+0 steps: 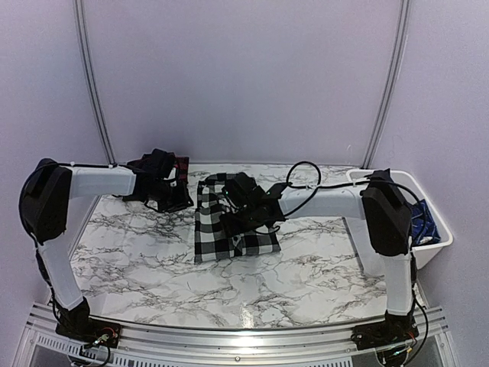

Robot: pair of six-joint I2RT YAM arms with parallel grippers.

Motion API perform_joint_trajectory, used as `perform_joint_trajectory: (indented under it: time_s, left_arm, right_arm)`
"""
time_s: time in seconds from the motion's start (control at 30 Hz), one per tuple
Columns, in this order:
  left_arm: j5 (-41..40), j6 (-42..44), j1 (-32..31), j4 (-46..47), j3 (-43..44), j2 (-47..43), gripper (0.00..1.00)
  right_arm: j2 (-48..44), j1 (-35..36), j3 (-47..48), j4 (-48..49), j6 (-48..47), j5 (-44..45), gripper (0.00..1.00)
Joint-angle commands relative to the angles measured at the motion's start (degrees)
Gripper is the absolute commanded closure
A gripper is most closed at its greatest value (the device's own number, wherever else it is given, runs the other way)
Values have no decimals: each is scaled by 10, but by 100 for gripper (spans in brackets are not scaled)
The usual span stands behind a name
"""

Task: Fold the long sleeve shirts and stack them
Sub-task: Smooth out the 2/3-rectangle-folded shirt at the center of the board.

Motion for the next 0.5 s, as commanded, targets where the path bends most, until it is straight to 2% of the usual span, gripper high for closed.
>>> perform_joint_trajectory:
  time_s: [0.0, 0.17, 0.33, 0.47]
  left_arm:
    - [48, -37, -1, 18, -111, -68, 71]
    - [111, -83, -18, 93, -233, -130, 69]
    - [145, -134, -46, 178, -322, -196, 65]
    - [133, -157, -85, 207, -355, -220, 64]
  right_arm:
    - [-10, 7, -74, 40, 45, 9, 29]
    - [5, 16, -72, 33, 59, -1, 29]
    - [-59, 18, -104, 45, 71, -2, 28]
    - [-113, 7, -136, 65, 72, 8, 26]
